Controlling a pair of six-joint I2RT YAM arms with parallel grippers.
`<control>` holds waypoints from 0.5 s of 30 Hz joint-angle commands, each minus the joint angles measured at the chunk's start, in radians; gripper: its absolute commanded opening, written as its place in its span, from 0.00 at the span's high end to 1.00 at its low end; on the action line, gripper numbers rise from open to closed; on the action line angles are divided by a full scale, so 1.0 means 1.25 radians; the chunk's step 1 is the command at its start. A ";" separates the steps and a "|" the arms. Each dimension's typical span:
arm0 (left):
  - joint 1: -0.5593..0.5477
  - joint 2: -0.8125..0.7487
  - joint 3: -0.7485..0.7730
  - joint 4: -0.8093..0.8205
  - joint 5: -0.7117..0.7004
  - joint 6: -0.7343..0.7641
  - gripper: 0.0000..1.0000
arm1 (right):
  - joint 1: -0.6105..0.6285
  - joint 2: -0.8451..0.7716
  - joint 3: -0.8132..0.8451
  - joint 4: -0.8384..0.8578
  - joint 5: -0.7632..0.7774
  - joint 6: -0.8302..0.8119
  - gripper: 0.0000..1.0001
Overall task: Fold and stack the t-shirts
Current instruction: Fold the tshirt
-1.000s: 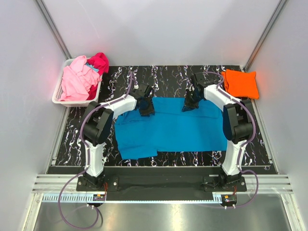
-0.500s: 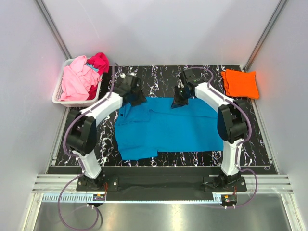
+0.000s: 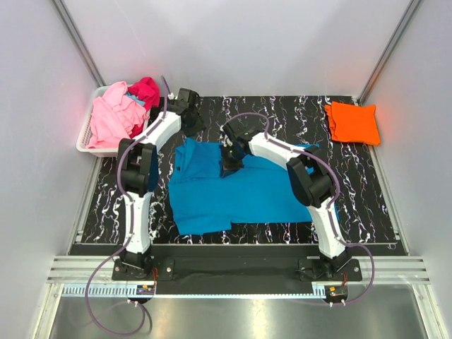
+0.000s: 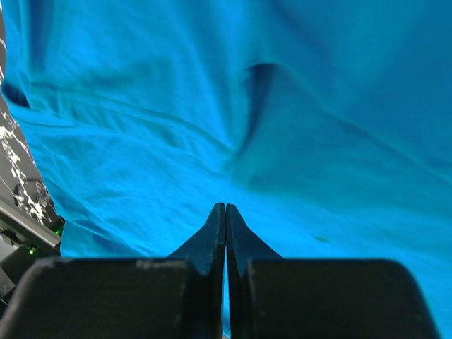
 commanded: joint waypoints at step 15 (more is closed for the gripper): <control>0.001 0.110 0.144 -0.123 -0.161 -0.021 0.64 | 0.024 0.018 0.043 0.031 -0.026 0.000 1.00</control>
